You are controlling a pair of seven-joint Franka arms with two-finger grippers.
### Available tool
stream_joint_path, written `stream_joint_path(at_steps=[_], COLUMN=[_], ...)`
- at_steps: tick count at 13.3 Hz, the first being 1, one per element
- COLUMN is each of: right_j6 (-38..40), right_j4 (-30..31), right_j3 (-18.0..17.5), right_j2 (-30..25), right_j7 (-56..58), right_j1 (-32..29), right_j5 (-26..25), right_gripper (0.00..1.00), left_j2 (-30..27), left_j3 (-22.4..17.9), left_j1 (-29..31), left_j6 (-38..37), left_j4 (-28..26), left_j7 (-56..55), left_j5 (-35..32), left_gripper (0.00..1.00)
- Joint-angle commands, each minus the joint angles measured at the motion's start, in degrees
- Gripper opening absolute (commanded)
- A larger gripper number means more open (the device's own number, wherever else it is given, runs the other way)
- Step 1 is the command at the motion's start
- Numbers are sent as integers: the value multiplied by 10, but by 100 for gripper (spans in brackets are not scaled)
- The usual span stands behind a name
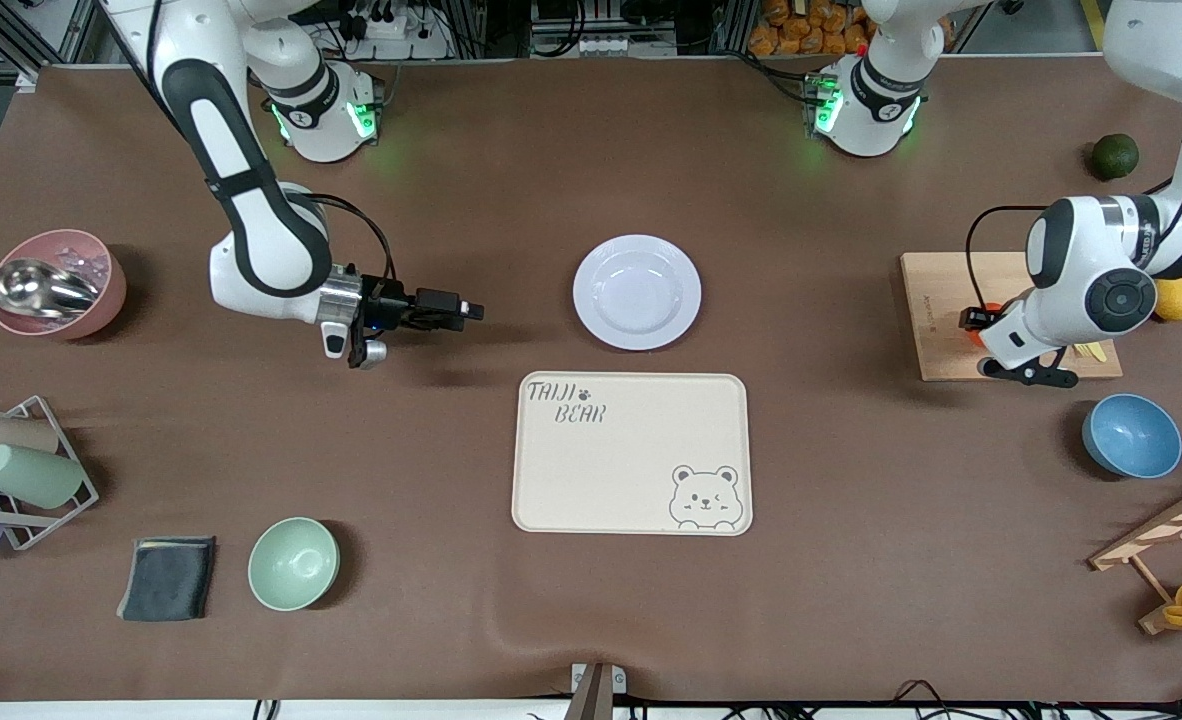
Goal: Place orange and plate with both arms
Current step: 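Carry the orange with the left gripper over the white plate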
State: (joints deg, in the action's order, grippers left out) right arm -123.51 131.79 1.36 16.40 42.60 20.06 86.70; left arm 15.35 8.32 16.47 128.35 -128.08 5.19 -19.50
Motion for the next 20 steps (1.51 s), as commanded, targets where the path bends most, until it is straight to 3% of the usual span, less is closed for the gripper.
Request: stream_joint_path(at_steps=[1,3,6,8,13,17,20], right_j6=[-6,-6,-6,-7,-84,-98,-96], right_j4=[3,8,15,17,16,15,15], right_j3=[5,5,5,5,5,4,4], right_j2=[-1,3,8,13,17,28,58], right_j7=[21,51,71,72,96,103,202], right_j1=[14,19,34,41,106,116,131], right_j5=[31,53,84,95,166,184,275], right_gripper=[100,100,100,100,100,100,99], left_j2=[-37,-38,-26,-10,103,170,209], left_j3=[55,117,229,287,296,297,296], left_j1=[1,1,-3,-23,-185,-253,-281], left_j6=[-48,-104,-204,-215,-215,-214,-209], left_j4=[12,48,120,139,229,292,336], left_j7=[-70,-148,-290,-386,-603,-686,-688], left_j5=[-8,-6,71,93,94,100,119], left_gripper=[1,1,1,1,1,1,1])
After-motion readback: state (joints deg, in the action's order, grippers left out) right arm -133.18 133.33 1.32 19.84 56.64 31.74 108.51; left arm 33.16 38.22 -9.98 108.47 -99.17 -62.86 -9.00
